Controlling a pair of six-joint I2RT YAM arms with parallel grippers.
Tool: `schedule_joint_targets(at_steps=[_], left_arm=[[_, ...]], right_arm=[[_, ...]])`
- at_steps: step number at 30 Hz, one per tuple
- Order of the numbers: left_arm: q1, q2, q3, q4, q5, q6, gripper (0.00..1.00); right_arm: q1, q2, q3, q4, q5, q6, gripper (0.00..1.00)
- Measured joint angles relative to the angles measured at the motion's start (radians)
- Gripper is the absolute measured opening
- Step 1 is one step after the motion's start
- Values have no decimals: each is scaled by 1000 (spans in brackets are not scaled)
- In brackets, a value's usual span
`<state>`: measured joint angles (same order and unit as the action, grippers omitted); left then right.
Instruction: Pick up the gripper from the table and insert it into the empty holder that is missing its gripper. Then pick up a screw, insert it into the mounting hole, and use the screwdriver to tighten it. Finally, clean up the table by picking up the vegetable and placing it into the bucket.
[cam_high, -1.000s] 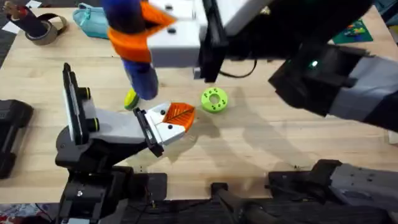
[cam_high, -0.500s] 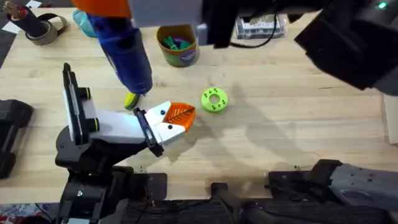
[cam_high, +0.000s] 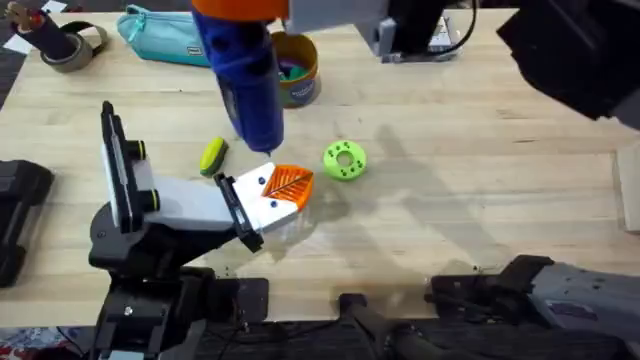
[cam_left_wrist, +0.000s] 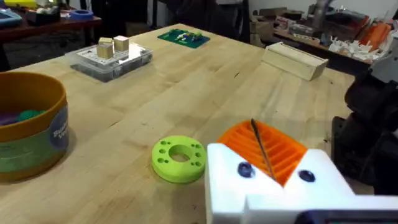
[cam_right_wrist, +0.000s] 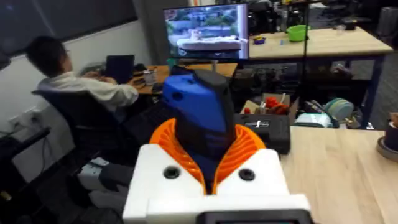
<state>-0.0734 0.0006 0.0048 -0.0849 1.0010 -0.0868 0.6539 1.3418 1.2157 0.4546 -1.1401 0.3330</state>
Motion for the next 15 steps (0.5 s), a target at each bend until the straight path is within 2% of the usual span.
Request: schedule_joint_targets(at_steps=[5, 15], left_arm=[[0, 0, 0, 0, 0, 0, 11], [0, 0, 0, 0, 0, 0, 11]], right_arm=[[9, 0, -23, 41, -20, -7, 36], [32, 0, -186, 237, -9, 27, 37]])
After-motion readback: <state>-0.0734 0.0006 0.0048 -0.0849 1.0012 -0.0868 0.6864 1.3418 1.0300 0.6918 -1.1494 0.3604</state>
